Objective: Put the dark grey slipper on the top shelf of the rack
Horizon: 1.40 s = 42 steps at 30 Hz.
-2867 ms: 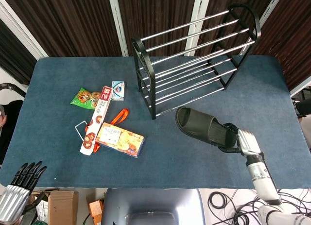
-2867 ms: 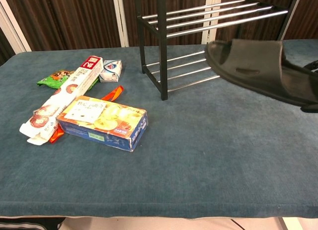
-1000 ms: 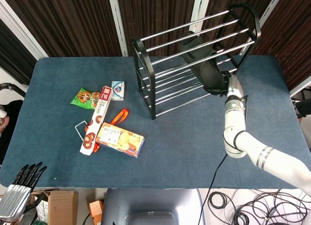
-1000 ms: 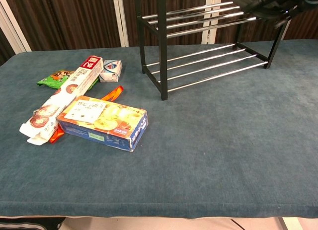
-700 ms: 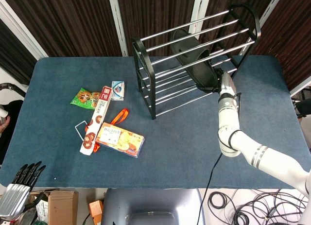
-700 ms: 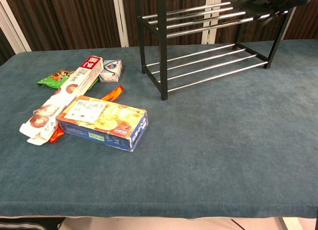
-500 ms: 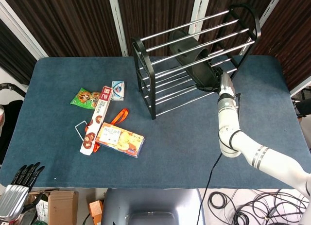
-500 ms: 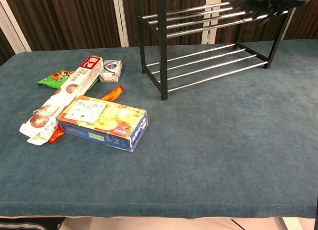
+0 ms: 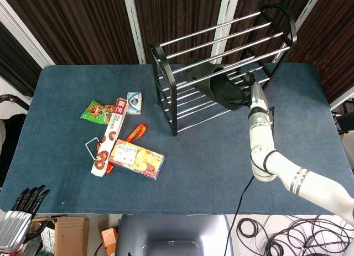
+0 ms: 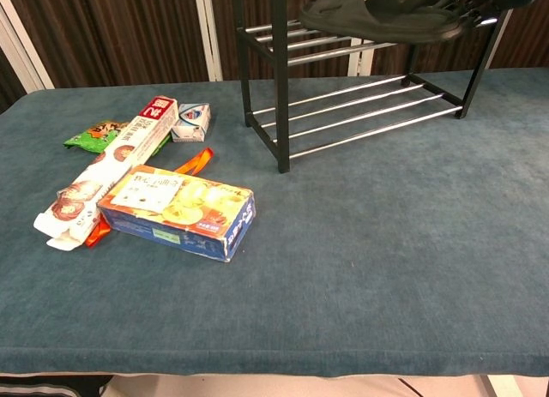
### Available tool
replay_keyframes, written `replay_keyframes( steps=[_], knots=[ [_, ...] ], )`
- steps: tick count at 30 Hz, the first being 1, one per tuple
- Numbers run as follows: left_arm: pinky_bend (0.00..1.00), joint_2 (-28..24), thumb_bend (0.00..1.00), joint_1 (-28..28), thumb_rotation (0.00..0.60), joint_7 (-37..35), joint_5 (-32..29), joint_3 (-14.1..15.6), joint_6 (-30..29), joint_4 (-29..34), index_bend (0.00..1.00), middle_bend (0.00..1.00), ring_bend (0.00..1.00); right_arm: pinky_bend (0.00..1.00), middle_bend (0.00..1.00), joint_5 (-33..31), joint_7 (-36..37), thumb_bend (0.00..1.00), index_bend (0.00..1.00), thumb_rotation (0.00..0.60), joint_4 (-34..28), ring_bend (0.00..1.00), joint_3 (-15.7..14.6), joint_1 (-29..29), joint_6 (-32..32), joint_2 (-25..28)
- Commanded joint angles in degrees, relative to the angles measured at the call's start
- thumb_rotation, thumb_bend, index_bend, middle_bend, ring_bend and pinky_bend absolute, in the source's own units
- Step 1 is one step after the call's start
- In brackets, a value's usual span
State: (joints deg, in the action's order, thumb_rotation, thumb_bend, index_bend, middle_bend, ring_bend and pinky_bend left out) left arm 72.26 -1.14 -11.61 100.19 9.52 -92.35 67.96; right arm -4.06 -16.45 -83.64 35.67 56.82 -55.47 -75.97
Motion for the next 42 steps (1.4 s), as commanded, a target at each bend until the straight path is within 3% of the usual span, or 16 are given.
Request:
replay_keyframes(
  steps=[1, 13, 20, 24, 27, 29, 33, 36, 37, 40, 42],
  knots=[
    [0.02, 0.1, 0.34, 0.0, 0.600, 0.1, 0.0, 0.0, 0.1, 0.0, 0.00, 0.00, 0.00, 0.39, 0.22, 0.6, 0.2, 0.07, 0.01, 0.600, -0.3, 0.20, 0.0, -0.2, 0.7, 0.0],
    [0.02, -0.1, 0.34, -0.2, 0.600, 0.2, 0.0, 0.1, 0.1, 0.2, 0.00, 0.00, 0.00, 0.25, 0.14, 4.0, 3.5, 0.07, 0.00, 0.600, -3.8, 0.11, 0.2, -2.0, 3.4, 1.5],
    [0.02, 0.0, 0.34, -0.3, 0.600, 0.5, 0.8, 0.3, -0.7, 0.1, 0.00, 0.00, 0.00, 0.15, 0.06, 6.8, 4.0, 0.07, 0.00, 0.600, -9.6, 0.01, -2.2, -6.3, 8.6, 7.8],
    [0.02, 0.5, 0.34, -0.4, 0.600, -0.9, 2.2, 0.2, -3.0, -0.9, 0.00, 0.00, 0.00, 0.10, 0.00, 13.3, 6.9, 0.07, 0.00, 0.600, -15.1, 0.00, -3.5, -11.7, 11.8, 12.8],
    [0.02, 1.1, 0.34, -0.7, 0.600, -1.8, 2.5, -0.7, -5.4, -1.9, 0.00, 0.00, 0.00, 0.08, 0.00, 24.0, 9.1, 0.07, 0.00, 0.600, -20.8, 0.00, -5.5, -18.2, 10.8, 16.9],
    [0.02, 1.2, 0.34, -0.9, 0.600, -2.0, 2.3, -1.3, -6.6, -1.9, 0.00, 0.00, 0.00, 0.06, 0.00, 34.8, 10.4, 0.07, 0.00, 0.600, -25.0, 0.00, -7.5, -24.2, 8.1, 19.9],
    [0.02, 1.1, 0.34, -0.8, 0.600, -2.7, 2.7, -2.7, -9.6, -0.9, 0.00, 0.00, 0.00, 0.03, 0.00, 60.7, 5.9, 0.07, 0.00, 0.600, -27.2, 0.00, -17.3, -35.6, -5.4, 22.5],
    [0.02, 0.8, 0.35, -0.9, 0.600, -1.8, 2.5, -3.6, -11.0, 0.7, 0.00, 0.00, 0.00, 0.02, 0.00, 79.5, 3.9, 0.07, 0.00, 0.600, -23.9, 0.00, -26.4, -44.7, -18.1, 21.7],
    [0.02, 0.7, 0.35, -1.0, 0.600, -1.4, 2.2, -3.9, -11.2, 1.5, 0.00, 0.00, 0.00, 0.02, 0.00, 83.2, 3.0, 0.07, 0.00, 0.600, -22.0, 0.00, -28.5, -46.9, -21.4, 20.8],
    [0.02, 0.1, 0.35, -1.4, 0.600, 1.9, 0.7, -4.4, -10.4, 4.7, 0.00, 0.00, 0.00, 0.02, 0.00, 90.3, -1.4, 0.07, 0.00, 0.600, -14.6, 0.00, -33.2, -52.7, -30.9, 15.2],
    [0.02, -0.6, 0.35, -1.8, 0.600, 3.7, -0.7, -4.6, -9.4, 7.6, 0.00, 0.00, 0.00, 0.01, 0.00, 92.3, -3.5, 0.07, 0.00, 0.600, -9.9, 0.00, -35.6, -55.1, -33.5, 11.2]
  ],
)
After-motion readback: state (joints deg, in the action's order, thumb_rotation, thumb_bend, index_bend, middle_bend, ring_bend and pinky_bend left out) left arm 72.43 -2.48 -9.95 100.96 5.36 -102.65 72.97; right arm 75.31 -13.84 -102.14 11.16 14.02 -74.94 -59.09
